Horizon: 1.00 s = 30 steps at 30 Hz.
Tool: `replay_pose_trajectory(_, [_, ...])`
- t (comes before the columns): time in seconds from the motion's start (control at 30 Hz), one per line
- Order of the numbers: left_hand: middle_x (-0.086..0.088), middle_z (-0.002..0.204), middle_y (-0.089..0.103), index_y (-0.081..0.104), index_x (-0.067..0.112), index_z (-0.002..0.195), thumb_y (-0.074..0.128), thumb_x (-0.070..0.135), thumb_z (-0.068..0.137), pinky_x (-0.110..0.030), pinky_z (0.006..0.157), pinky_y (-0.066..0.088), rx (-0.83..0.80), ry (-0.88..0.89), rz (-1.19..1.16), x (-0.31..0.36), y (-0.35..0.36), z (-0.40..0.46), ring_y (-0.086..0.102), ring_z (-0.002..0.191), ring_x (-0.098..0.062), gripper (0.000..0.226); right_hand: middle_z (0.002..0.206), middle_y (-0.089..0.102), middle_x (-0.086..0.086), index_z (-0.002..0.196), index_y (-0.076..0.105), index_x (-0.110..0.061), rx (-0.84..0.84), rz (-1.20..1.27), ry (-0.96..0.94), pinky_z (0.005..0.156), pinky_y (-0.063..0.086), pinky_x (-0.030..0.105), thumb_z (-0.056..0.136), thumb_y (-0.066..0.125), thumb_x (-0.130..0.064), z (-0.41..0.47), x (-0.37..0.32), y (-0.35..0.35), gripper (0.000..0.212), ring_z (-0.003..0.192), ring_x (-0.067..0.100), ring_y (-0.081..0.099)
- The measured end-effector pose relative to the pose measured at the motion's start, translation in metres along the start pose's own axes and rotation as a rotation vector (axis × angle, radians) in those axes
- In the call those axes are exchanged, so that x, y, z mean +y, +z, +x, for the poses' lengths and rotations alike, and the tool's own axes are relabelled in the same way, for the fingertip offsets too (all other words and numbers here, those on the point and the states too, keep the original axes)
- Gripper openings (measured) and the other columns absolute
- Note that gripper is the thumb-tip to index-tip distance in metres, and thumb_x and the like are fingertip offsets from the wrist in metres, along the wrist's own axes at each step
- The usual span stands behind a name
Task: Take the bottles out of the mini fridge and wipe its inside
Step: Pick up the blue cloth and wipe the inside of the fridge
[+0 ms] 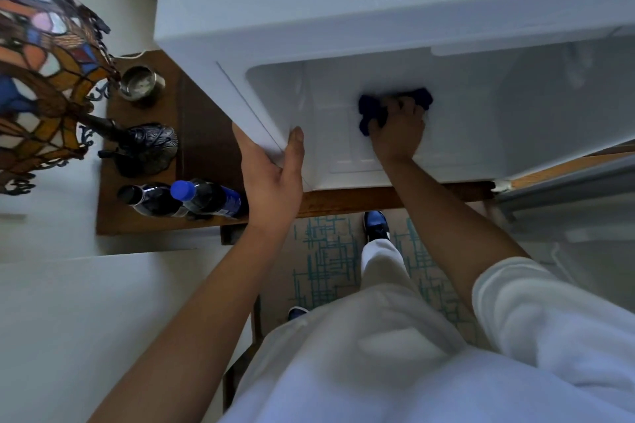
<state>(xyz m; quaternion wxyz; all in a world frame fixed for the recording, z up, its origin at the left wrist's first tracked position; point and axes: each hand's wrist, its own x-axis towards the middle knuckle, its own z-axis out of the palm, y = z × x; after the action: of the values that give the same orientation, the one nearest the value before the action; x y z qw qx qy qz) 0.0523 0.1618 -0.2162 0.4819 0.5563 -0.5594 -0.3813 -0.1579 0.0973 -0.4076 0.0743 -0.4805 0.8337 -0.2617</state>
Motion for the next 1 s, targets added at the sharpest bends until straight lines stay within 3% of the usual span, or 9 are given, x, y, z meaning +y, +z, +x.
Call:
replay_pose_trajectory(0.13, [0.011, 0.134, 0.055, 0.029, 0.041, 0.135, 0.062, 0.008, 0.101, -0.015, 0.107, 0.043, -0.009, 0.010, -0.013, -0.001, -0.001, 0.000, 0.056, 0.125, 0.004, 0.058, 0.115, 0.065, 0.018, 0.112, 0.071, -0.009, -0.011, 0.197, -0.224, 0.081, 0.055, 0.041, 0.082, 0.066, -0.014, -0.021, -0.031, 0.001, 0.031, 0.105, 0.037, 0.061])
replay_pose_trajectory(0.2, [0.004, 0.137, 0.055, 0.030, 0.034, 0.138, 0.063, 0.007, 0.101, -0.016, 0.106, 0.043, -0.013, 0.018, -0.016, -0.004, -0.001, 0.000, 0.056, 0.126, 0.000, 0.056, 0.123, 0.064, 0.018, 0.118, 0.070, -0.007, 0.022, 0.293, -0.241, 0.088, 0.051, 0.033, 0.083, 0.064, -0.008, -0.029, -0.055, 0.002, 0.035, 0.113, 0.036, 0.060])
replay_pose_trajectory(0.27, [0.008, 0.136, 0.054, 0.032, 0.035, 0.136, 0.062, 0.006, 0.101, -0.019, 0.108, 0.044, -0.017, 0.015, -0.025, -0.003, -0.001, 0.000, 0.056, 0.126, 0.000, 0.054, 0.133, 0.061, 0.020, 0.126, 0.067, -0.004, 0.069, 0.369, -0.202, 0.100, 0.046, 0.030, 0.087, 0.062, -0.002, -0.027, -0.076, 0.006, 0.040, 0.124, 0.036, 0.058])
replay_pose_trajectory(0.4, [0.011, 0.135, 0.053, 0.032, 0.040, 0.135, 0.062, 0.004, 0.101, -0.030, 0.113, 0.045, 0.007, 0.007, -0.030, -0.003, -0.001, 0.000, 0.056, 0.128, -0.003, 0.058, 0.140, 0.059, 0.023, 0.135, 0.062, 0.000, 0.025, 0.261, -0.287, 0.111, 0.046, 0.046, 0.086, 0.065, -0.003, -0.021, -0.092, 0.026, 0.049, 0.129, 0.040, 0.057])
replay_pose_trajectory(0.6, [0.016, 0.133, 0.053, 0.028, 0.041, 0.136, 0.062, 0.004, 0.101, -0.018, 0.106, 0.045, 0.015, -0.004, 0.007, 0.000, 0.000, 0.000, 0.057, 0.124, 0.005, 0.061, 0.127, 0.071, 0.014, 0.124, 0.069, -0.004, -0.131, 0.025, -0.367, 0.095, 0.052, 0.049, 0.083, 0.067, -0.017, -0.024, -0.072, 0.038, 0.043, 0.108, 0.037, 0.066])
replay_pose_trajectory(0.67, [0.015, 0.133, 0.054, 0.029, 0.040, 0.136, 0.062, 0.004, 0.101, -0.020, 0.107, 0.045, 0.021, -0.003, 0.001, 0.001, 0.000, 0.000, 0.058, 0.124, 0.004, 0.060, 0.120, 0.073, 0.015, 0.118, 0.072, -0.003, -0.148, -0.004, -0.364, 0.091, 0.051, 0.049, 0.083, 0.066, -0.020, -0.020, -0.073, 0.035, 0.039, 0.104, 0.037, 0.067])
replay_pose_trajectory(0.87, [0.001, 0.135, 0.056, 0.027, 0.028, 0.142, 0.064, 0.005, 0.100, -0.025, 0.108, 0.047, 0.004, -0.005, -0.010, -0.001, -0.002, 0.000, 0.058, 0.127, -0.008, 0.060, 0.100, 0.072, 0.013, 0.096, 0.072, -0.005, -0.280, 0.039, -0.341, 0.082, 0.044, 0.042, 0.093, 0.060, -0.029, -0.037, -0.069, 0.013, 0.027, 0.098, 0.034, 0.064])
replay_pose_trajectory(1.0, [-0.005, 0.133, 0.057, 0.031, 0.022, 0.141, 0.065, 0.008, 0.099, -0.021, 0.103, 0.048, -0.022, -0.035, 0.022, -0.003, -0.003, 0.002, 0.059, 0.126, -0.014, 0.056, 0.071, 0.063, 0.002, 0.070, 0.055, -0.020, -0.335, 0.176, -0.297, 0.068, 0.044, 0.037, 0.081, 0.052, -0.039, -0.038, -0.062, -0.011, 0.022, 0.072, 0.029, 0.064])
